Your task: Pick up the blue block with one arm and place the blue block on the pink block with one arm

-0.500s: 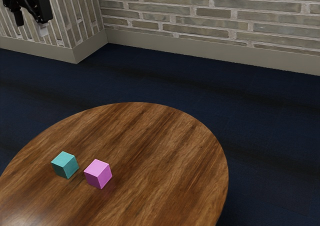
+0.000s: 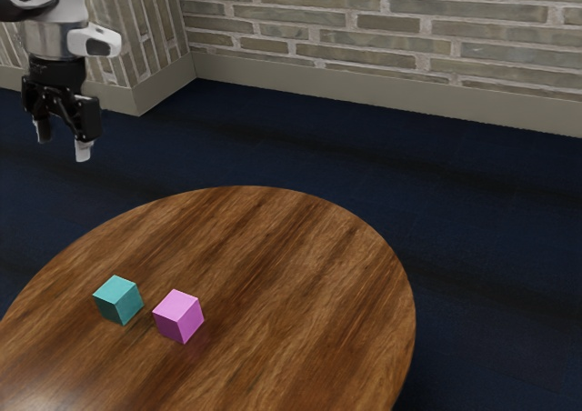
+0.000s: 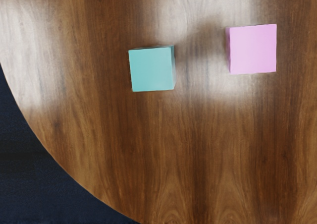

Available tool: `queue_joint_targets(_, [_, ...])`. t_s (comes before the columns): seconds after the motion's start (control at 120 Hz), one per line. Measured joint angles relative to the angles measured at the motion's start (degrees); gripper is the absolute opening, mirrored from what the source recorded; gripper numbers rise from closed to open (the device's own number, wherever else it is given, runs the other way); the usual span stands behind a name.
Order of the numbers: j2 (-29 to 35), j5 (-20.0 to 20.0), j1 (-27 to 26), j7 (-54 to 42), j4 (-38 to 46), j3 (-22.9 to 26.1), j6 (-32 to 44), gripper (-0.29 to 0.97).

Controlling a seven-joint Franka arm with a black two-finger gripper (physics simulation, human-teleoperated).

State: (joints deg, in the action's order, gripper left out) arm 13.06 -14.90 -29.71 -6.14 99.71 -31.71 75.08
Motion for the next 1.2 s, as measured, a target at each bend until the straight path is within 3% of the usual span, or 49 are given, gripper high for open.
queue_joint_targets(0.183, [1.66,-0.87,1.96,1.31,11.46,-0.15,8.80,0.68])
queue_joint_targets(0.483, [-1.10,-1.23,1.24,2.79,27.79,-6.37,28.49,0.68])
queue_joint_targets(0.85, [-11.03,-0.29,1.28,3.74,34.41,-10.41,49.77,0.68])
queue_joint_targets(1.2, [-15.31,4.89,0.90,3.74,37.63,-10.47,57.89,0.68])
